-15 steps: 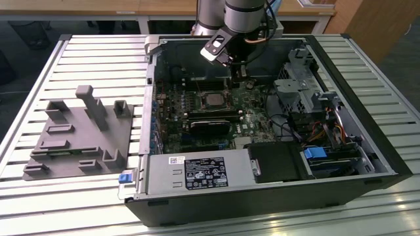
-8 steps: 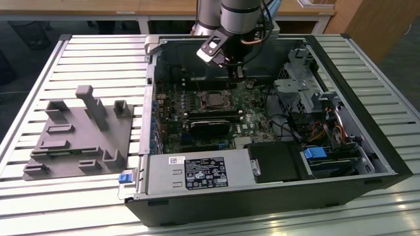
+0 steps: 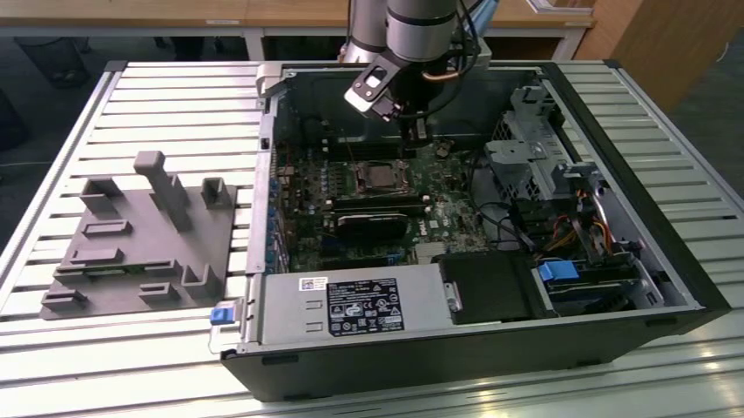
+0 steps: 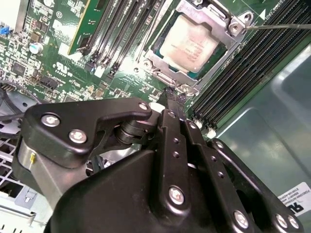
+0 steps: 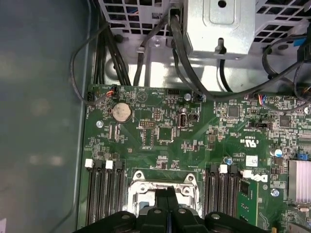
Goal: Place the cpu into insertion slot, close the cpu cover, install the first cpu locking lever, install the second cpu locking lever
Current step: 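Close the cpu cover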
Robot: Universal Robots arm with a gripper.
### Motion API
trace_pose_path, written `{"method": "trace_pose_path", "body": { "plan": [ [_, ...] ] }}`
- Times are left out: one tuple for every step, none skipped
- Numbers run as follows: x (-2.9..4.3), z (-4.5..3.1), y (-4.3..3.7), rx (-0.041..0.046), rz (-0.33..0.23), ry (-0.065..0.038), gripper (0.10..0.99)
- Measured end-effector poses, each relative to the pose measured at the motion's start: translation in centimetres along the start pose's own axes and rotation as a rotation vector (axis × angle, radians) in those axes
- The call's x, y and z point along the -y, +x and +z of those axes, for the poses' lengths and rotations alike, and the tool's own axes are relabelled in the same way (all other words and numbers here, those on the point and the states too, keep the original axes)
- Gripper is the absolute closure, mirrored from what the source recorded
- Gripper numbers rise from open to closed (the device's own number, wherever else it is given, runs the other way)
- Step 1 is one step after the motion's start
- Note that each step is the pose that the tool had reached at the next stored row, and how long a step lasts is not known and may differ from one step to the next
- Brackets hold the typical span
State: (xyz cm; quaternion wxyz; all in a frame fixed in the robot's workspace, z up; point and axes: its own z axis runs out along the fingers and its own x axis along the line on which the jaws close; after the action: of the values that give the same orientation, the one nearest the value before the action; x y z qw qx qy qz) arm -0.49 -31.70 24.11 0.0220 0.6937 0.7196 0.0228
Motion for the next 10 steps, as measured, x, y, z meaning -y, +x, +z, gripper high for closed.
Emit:
{"method": "trace_pose_path", "body": {
  "plan": [
    [0.03, 0.04, 0.00, -0.0002, 0.000, 0.000, 0.980],
    [0.06, 0.08, -0.01, 0.0000, 0.000, 0.000, 0.980],
    [0.08, 0.11, -0.03, 0.0002, 0.000, 0.000, 0.980],
    [0.10, 0.15, -0.09, 0.0003, 0.000, 0.000, 0.980],
    [0.14, 0.20, -0.16, 0.0002, 0.000, 0.000, 0.980],
    [0.19, 0.25, -0.23, 0.0001, 0.000, 0.000, 0.980],
    [0.24, 0.29, -0.27, 0.0000, 0.000, 0.000, 0.980],
    [0.30, 0.33, -0.29, 0.0000, 0.000, 0.000, 0.980],
    [0.35, 0.36, -0.29, 0.0001, 0.000, 0.000, 0.980],
    [0.41, 0.38, -0.29, 0.0002, 0.000, 0.000, 0.980]
  ]
}}
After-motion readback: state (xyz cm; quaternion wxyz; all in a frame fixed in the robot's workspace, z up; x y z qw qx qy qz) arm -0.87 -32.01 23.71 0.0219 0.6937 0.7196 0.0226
